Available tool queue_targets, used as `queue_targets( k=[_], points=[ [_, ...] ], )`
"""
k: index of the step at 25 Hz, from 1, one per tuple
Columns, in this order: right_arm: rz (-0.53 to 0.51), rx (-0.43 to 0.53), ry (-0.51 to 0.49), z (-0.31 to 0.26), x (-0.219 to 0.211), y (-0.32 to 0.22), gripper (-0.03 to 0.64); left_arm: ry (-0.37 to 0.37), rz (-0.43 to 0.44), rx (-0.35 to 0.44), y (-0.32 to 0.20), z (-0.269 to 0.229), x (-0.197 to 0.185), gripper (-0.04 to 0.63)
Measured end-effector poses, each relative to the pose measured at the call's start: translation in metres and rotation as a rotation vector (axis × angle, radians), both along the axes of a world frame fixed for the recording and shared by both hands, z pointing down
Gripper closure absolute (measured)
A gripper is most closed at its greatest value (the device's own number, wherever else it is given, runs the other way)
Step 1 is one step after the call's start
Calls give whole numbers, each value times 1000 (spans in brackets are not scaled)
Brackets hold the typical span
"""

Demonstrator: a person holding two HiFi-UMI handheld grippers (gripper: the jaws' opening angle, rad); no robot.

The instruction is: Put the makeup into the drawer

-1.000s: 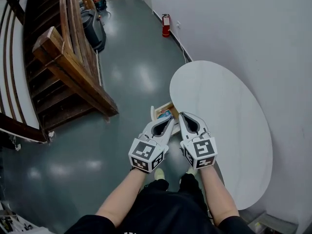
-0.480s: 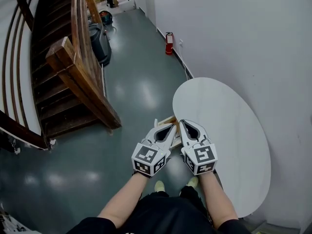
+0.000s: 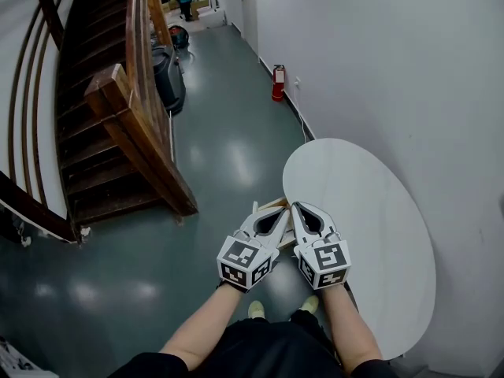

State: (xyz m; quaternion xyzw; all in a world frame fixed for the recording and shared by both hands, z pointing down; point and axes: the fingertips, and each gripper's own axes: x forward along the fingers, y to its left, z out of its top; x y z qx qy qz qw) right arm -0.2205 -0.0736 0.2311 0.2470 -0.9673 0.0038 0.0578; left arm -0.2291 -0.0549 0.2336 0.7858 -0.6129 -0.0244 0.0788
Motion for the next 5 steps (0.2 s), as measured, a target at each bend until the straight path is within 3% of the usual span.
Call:
queue_targets(
  k=[5],
  points=[
    [3,7,1,3,1,1,601,1,-9,-7,3,5,-2,586]
  ],
)
